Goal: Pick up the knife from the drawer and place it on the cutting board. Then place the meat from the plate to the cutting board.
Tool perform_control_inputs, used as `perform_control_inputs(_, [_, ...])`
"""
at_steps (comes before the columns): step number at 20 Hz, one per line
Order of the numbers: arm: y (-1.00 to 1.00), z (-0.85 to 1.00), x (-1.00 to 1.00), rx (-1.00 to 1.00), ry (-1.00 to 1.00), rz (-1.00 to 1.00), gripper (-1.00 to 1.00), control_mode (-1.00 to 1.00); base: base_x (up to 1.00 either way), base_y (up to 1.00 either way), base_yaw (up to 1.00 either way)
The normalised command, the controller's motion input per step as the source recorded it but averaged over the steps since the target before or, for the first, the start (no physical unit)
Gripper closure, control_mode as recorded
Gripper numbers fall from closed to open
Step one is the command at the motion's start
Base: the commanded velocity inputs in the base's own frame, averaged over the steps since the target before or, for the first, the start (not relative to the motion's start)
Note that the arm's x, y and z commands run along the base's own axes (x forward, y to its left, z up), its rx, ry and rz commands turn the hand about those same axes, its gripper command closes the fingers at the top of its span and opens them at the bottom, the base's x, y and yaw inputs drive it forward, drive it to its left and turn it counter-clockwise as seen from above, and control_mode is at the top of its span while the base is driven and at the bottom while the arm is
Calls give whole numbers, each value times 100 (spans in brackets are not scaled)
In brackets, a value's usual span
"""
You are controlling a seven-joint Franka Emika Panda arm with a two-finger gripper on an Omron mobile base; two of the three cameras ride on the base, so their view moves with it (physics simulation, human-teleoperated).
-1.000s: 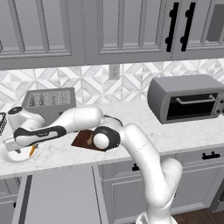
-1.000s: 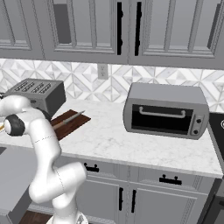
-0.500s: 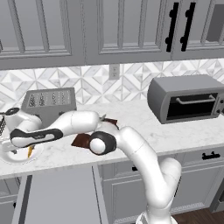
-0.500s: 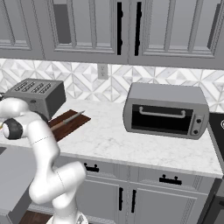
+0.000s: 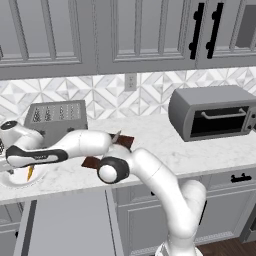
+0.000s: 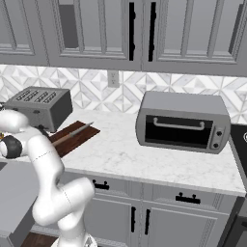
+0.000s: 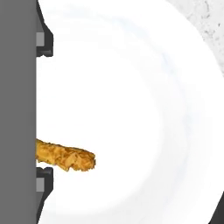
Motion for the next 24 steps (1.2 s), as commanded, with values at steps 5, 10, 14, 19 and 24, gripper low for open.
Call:
perform_control_inputs(5, [-51, 2, -44, 5, 0, -4, -100, -100, 0, 0, 0])
perform_control_inputs(10, [-96, -23, -100, 12, -8, -4, -100, -100, 0, 0, 0])
perform_control_inputs(14, [-65, -18, -72, 12, -14, 0, -100, -100, 0, 0, 0])
perform_control_inputs(19, [-21, -2, 2, 9, -10, 0, -100, -100, 0, 0, 0])
perform_control_inputs(24, [-5, 0, 39, 21, -9, -3, -100, -100, 0, 0, 0])
